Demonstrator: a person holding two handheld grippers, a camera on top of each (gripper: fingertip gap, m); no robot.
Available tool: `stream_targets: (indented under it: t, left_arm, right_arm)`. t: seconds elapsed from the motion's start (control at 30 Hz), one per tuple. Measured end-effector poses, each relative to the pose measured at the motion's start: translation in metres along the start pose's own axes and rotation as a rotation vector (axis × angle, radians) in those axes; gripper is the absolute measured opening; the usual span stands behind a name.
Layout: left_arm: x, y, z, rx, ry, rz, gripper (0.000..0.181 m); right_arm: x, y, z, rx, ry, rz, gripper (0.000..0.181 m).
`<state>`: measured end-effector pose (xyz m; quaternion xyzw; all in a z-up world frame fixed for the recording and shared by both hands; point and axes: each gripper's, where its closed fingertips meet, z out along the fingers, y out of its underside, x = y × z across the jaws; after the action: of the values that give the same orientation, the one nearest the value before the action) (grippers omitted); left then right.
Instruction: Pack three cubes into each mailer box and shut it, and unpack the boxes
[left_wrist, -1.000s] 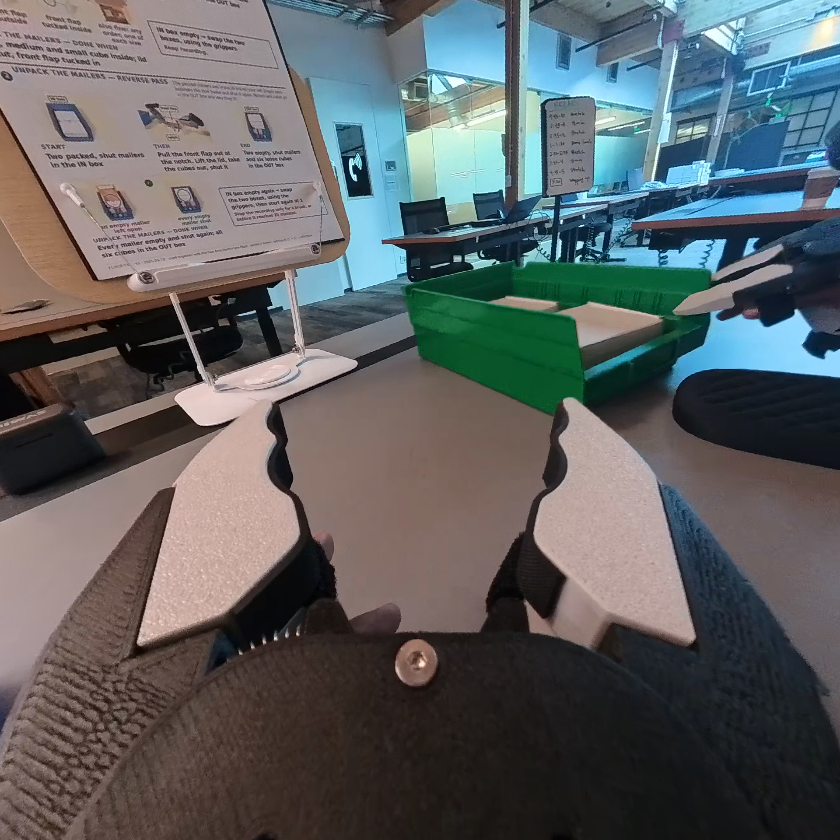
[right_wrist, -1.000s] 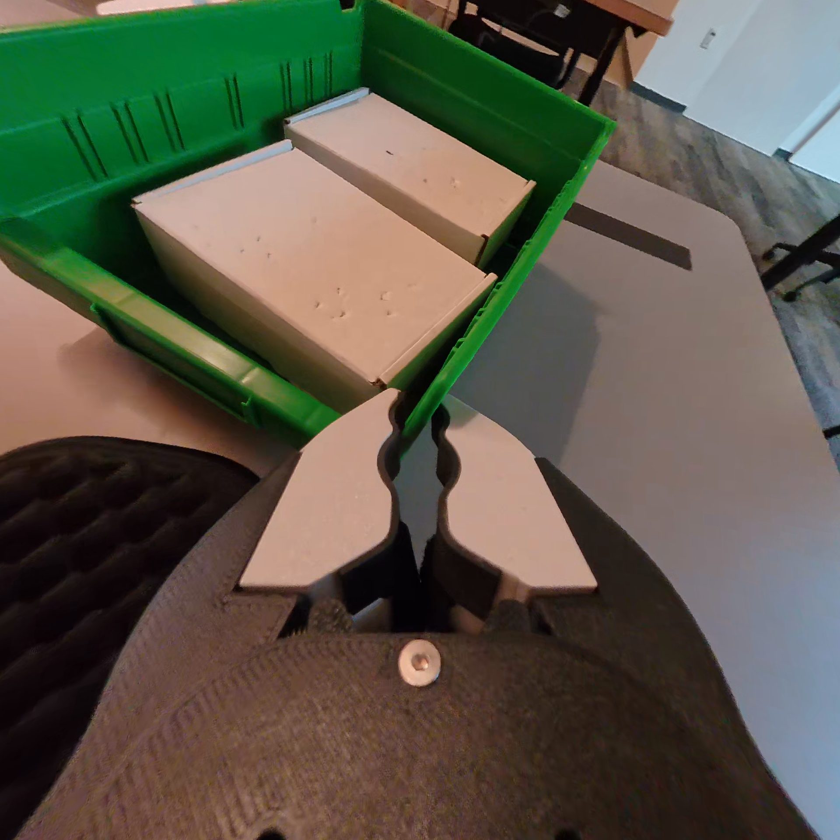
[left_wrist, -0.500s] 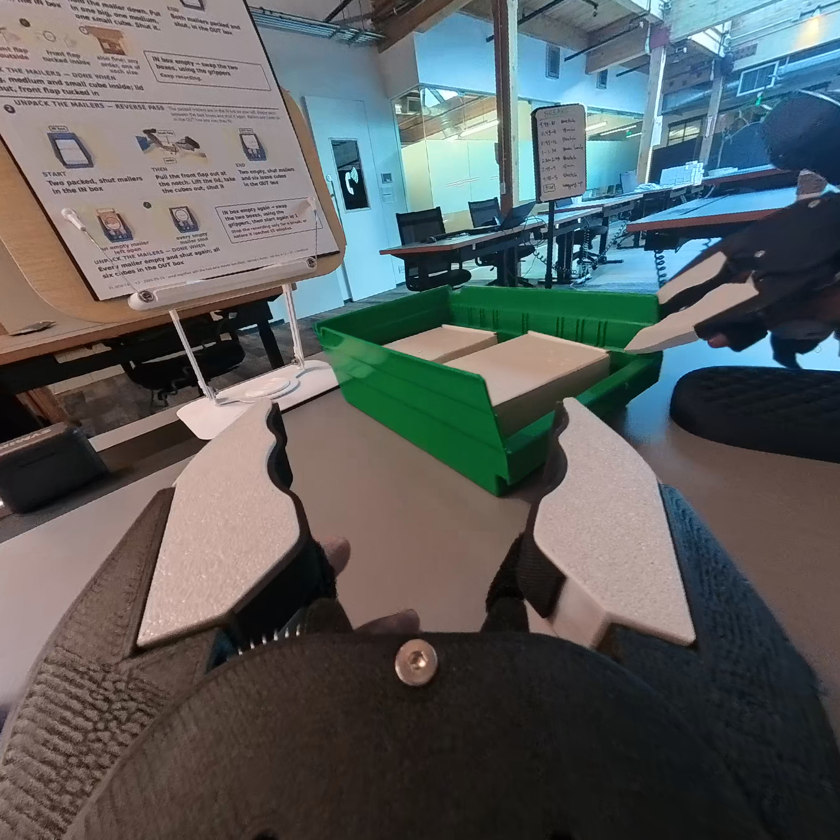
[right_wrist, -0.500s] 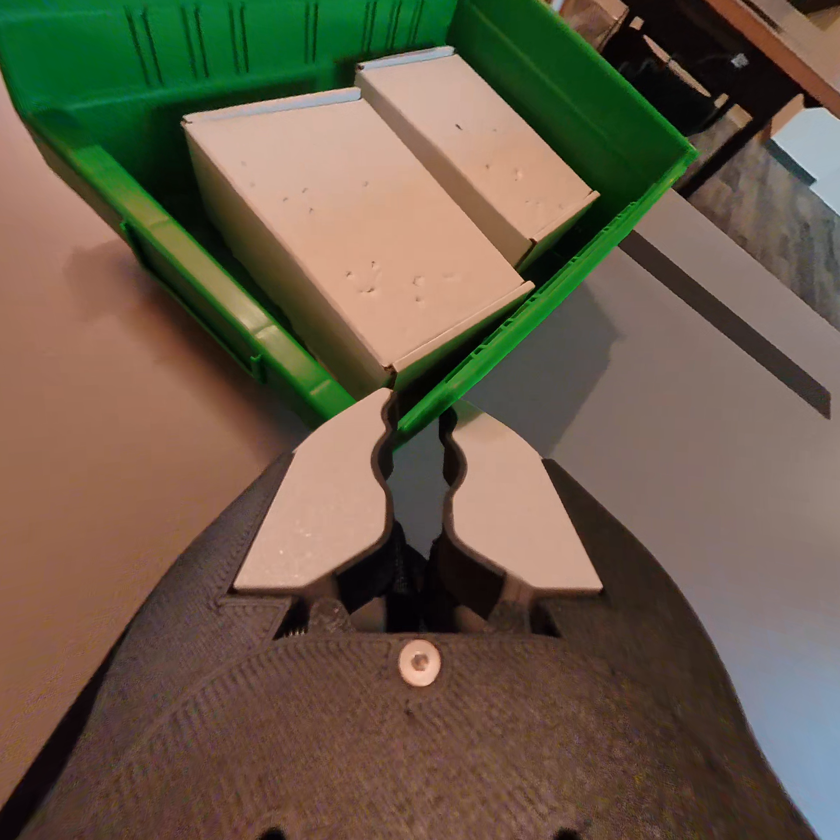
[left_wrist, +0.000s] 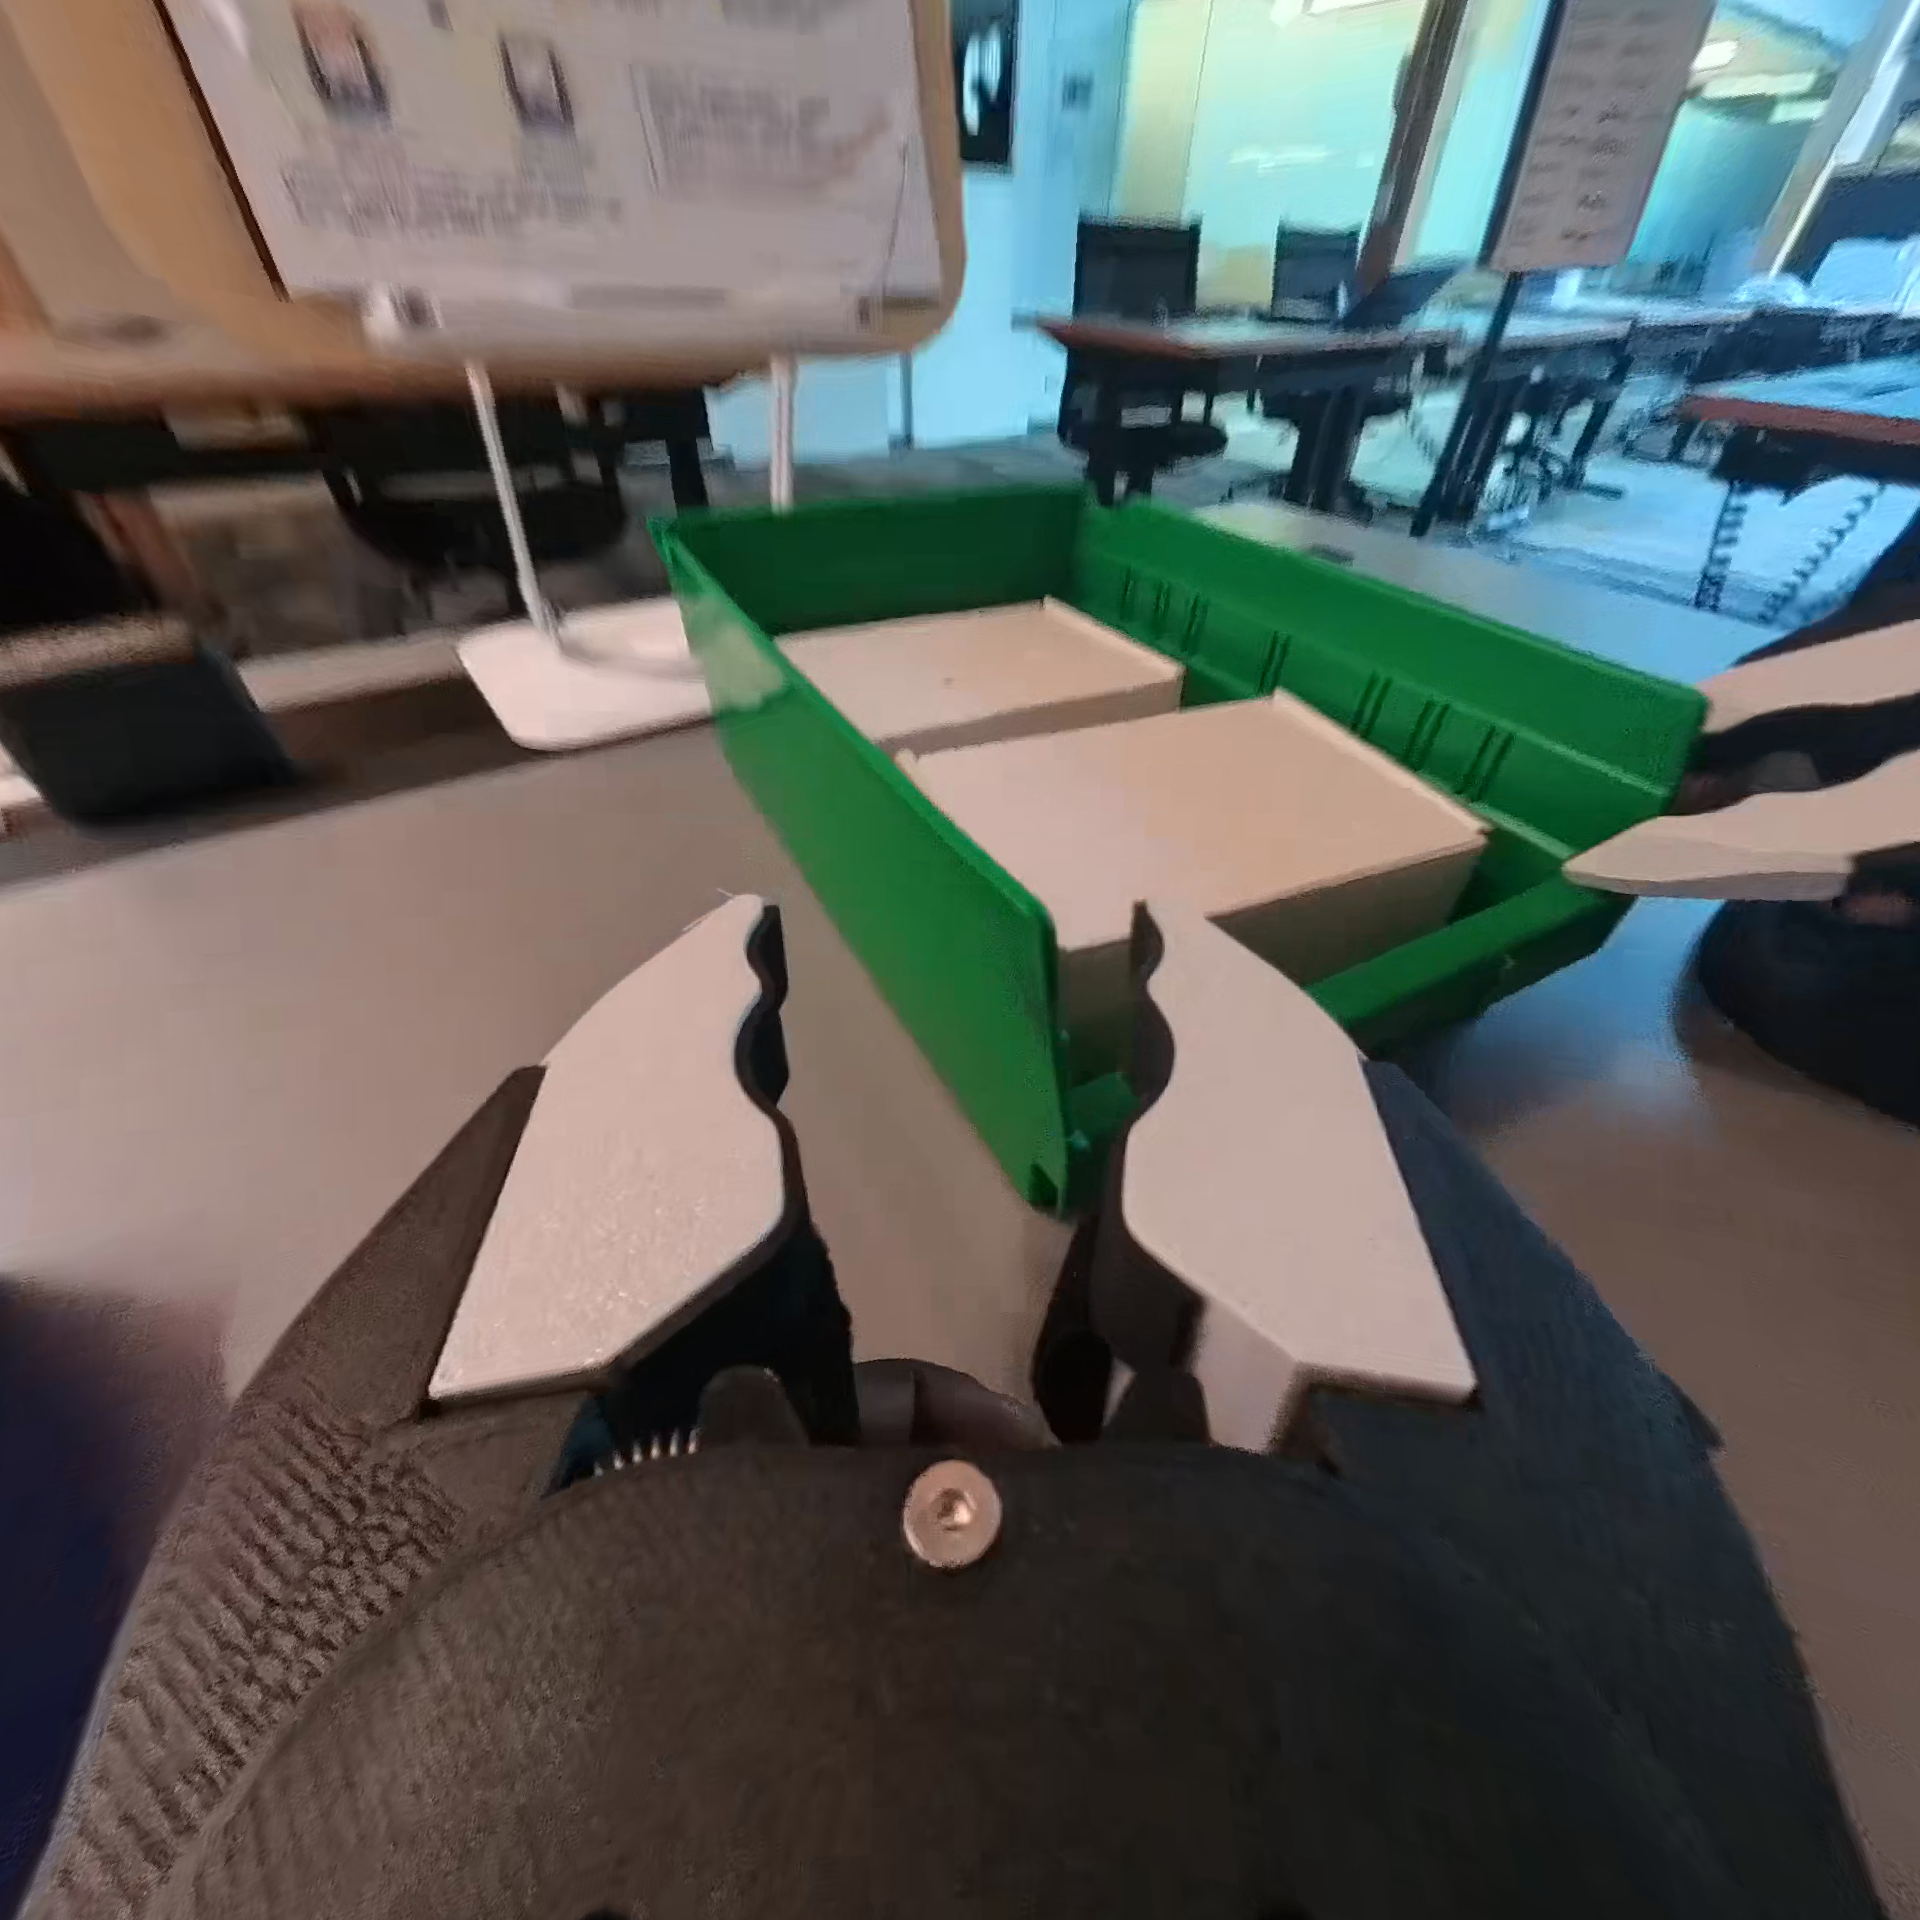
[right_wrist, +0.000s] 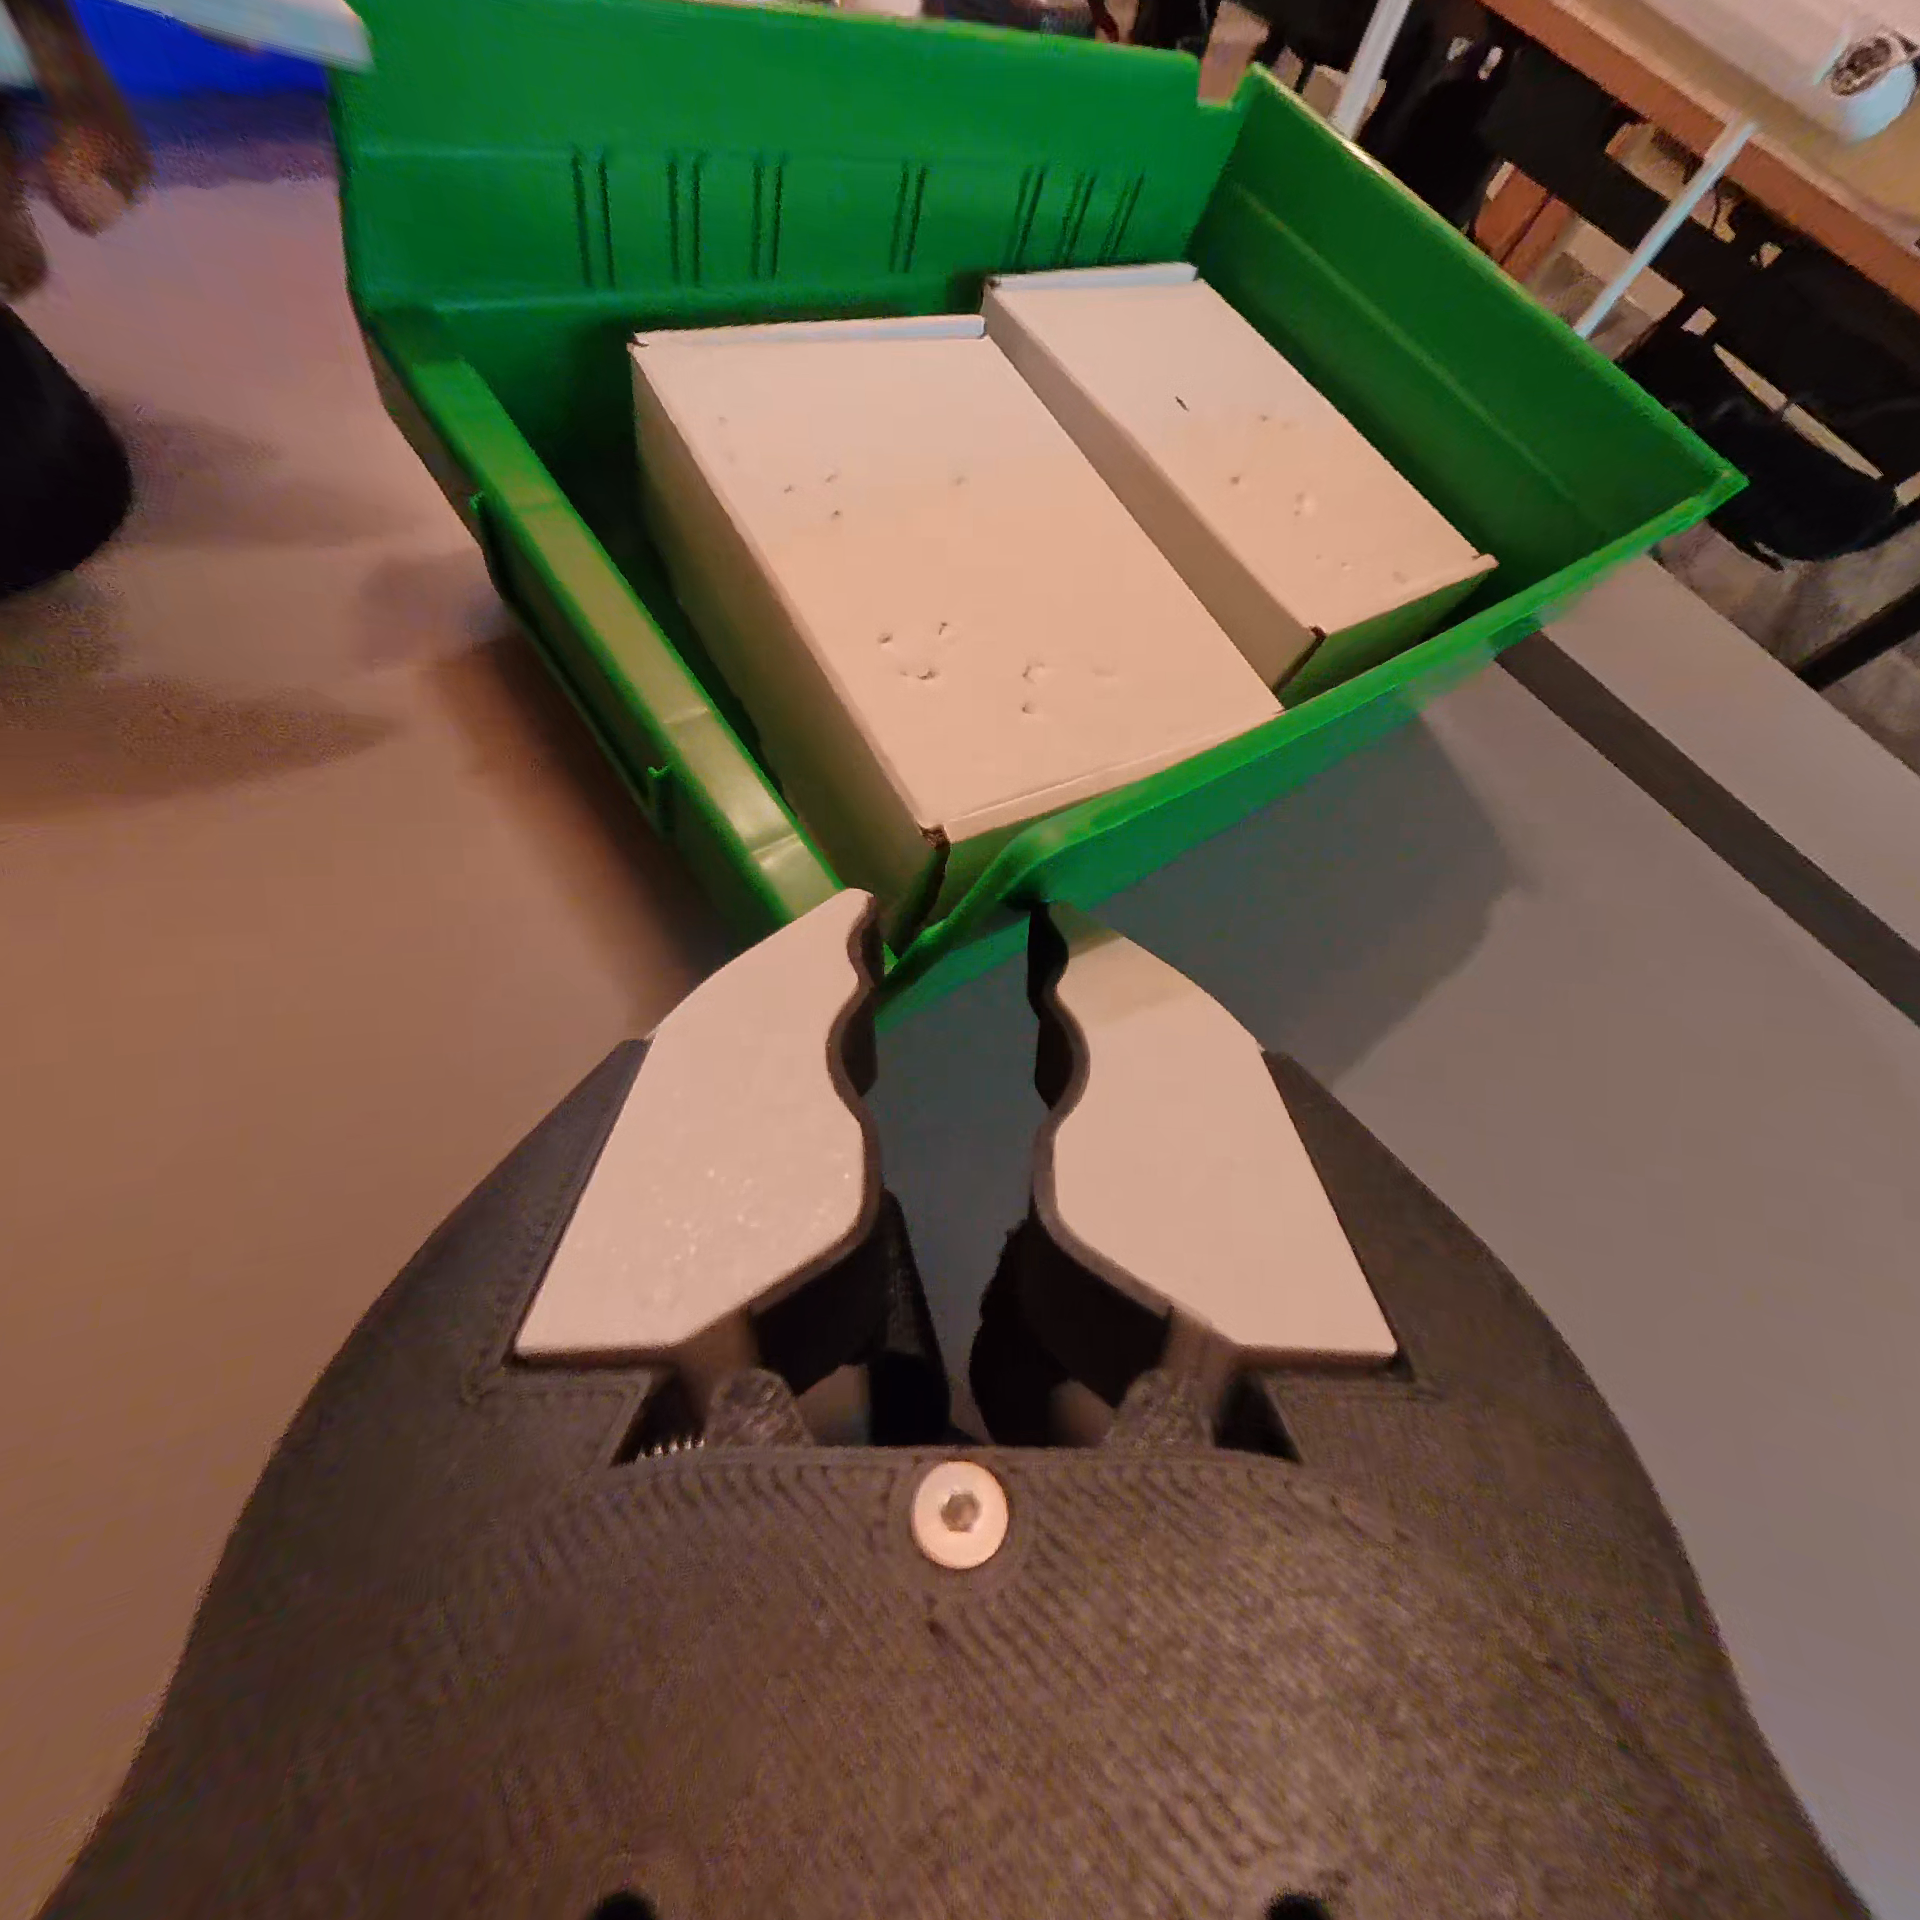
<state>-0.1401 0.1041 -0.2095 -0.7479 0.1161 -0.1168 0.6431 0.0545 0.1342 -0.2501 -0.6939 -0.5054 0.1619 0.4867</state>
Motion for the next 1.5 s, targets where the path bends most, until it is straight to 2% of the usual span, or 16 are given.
stream_targets:
  t: [0.07, 0.1, 0.13, 0.2, 0.27, 0.37, 0.47, 0.57, 0.9, 1.2, 1.4, 1.43, 1.5]
  left_arm:
    - [-0.001, 0.014, 0.009, -0.114, 0.024, -0.043, 0.061]
    - [0.000, 0.019, 0.012, -0.153, 0.030, -0.048, 0.053]
    - [0.000, 0.022, 0.013, -0.175, 0.030, -0.046, 0.035]
    - [0.002, 0.023, 0.014, -0.183, 0.033, -0.028, 0.015]
    - [-0.006, 0.023, 0.013, -0.188, -0.047, 0.029, 0.011]
    - [-0.021, 0.023, 0.009, -0.211, -0.191, 0.208, 0.008]
    - [-0.026, 0.024, 0.005, -0.219, -0.238, 0.245, 0.008]
    - [-0.038, 0.024, -0.001, -0.237, -0.311, 0.280, 0.008]
    - [-0.069, 0.029, -0.036, -0.288, -0.468, 0.230, 0.010]
    - [-0.090, 0.036, -0.094, -0.291, -0.694, 0.244, 0.010]
    - [-0.092, 0.039, -0.102, -0.323, -0.737, 0.312, 0.014]
    - [-0.087, 0.042, -0.101, -0.338, -0.701, 0.307, 0.025]
    - [-0.067, 0.037, -0.099, -0.277, -0.592, 0.264, 0.060]
  right_arm:
    - [-0.008, -0.004, 0.001, 0.057, -0.047, -0.005, 0.037]
    - [-0.011, -0.005, -0.001, 0.078, -0.075, -0.011, 0.039]
    - [-0.012, -0.007, -0.001, 0.084, -0.081, -0.013, 0.057]
    - [-0.008, -0.007, -0.002, 0.092, -0.049, -0.004, 0.073]
    - [-0.005, -0.006, -0.002, 0.096, -0.029, 0.009, 0.079]
    - [-0.002, -0.008, -0.003, 0.115, -0.012, 0.016, 0.088]
    - [-0.003, -0.008, -0.004, 0.120, -0.013, 0.011, 0.093]
    - [0.005, -0.008, -0.005, 0.128, 0.039, 0.025, 0.087]
    - [0.010, -0.009, -0.008, 0.150, 0.046, 0.064, 0.084]
    - [0.010, -0.009, -0.009, 0.154, 0.050, 0.066, 0.083]
    - [0.011, -0.010, -0.009, 0.160, 0.047, 0.070, 0.083]
    - [0.010, -0.010, -0.010, 0.164, 0.042, 0.072, 0.084]
    - [0.010, -0.012, -0.012, 0.181, 0.032, 0.077, 0.085]
